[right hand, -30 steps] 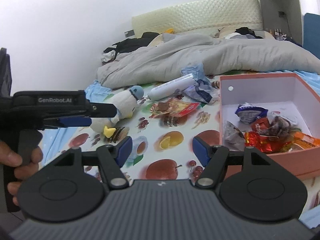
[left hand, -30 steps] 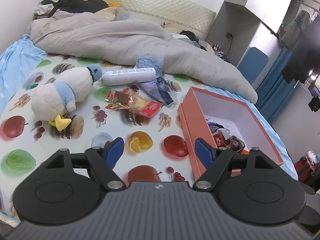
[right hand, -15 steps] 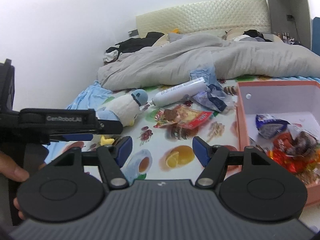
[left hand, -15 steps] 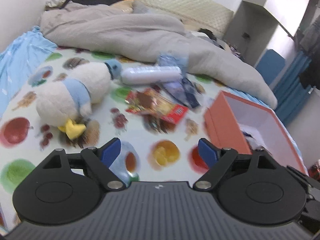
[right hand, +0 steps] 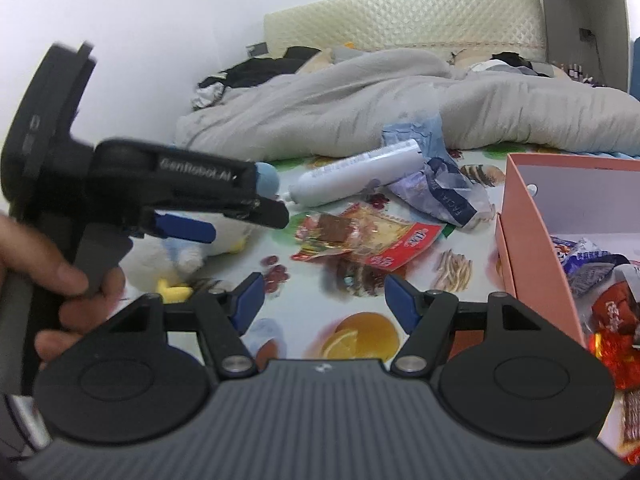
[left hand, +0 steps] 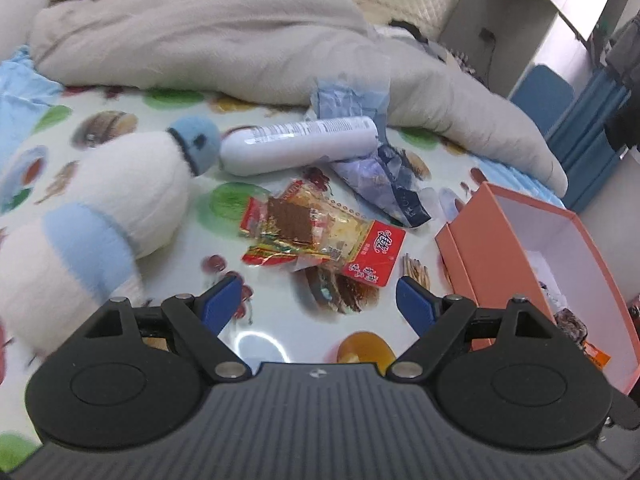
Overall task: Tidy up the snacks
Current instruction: 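Grasp the brown spicy-strip pack with the left tool while the right tool grasps the red-labeled cracker pack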
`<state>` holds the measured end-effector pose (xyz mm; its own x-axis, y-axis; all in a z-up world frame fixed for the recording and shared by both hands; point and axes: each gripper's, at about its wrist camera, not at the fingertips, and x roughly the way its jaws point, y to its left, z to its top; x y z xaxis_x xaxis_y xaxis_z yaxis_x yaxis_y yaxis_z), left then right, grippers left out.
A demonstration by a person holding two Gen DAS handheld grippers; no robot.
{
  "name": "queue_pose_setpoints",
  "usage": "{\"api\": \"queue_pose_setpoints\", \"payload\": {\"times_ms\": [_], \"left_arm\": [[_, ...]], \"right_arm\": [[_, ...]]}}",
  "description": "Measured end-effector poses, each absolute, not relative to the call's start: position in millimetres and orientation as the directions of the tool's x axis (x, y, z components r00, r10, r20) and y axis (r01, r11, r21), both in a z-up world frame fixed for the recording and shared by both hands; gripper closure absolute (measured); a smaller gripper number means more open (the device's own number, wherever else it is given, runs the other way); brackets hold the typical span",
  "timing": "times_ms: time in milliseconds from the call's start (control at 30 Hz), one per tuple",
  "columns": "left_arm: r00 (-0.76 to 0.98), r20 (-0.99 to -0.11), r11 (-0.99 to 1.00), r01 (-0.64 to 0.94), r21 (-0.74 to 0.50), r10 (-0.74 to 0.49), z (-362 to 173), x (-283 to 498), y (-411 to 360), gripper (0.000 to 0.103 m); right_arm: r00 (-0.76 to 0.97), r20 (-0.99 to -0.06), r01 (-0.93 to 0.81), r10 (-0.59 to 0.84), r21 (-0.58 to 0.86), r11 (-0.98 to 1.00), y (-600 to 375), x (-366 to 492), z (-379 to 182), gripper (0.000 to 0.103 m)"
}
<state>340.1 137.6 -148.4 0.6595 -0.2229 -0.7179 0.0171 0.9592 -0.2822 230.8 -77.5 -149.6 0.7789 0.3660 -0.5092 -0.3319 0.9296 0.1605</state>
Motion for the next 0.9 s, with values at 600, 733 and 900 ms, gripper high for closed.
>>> {"api": "queue_pose_setpoints", "payload": {"times_ms": [600, 733, 900], "left_arm": [[0.572, -0.807, 0.984, 0.004, -0.179, -0.15, -235, 467, 122, 0.002], [0.559, -0.822, 0.994, 0.054, -0.094, -0.108, -248, 483, 108, 0.002], [0.553, -0.83, 0.997, 0.049, -0.053, -0.071, -260, 494, 107, 0.002]], "right_arm": [[0.85, -0.487, -0.075, 0.202, 0.267, 0.961, -75, 330, -221, 0.035], [0.844, -0.5, -0.062, 0.196, 0.272, 0.96, -78, 346, -228, 0.035], [0.82, -0.523, -0.081, 0.231, 0.294, 0.952, -78, 362, -240, 0.035]]}}
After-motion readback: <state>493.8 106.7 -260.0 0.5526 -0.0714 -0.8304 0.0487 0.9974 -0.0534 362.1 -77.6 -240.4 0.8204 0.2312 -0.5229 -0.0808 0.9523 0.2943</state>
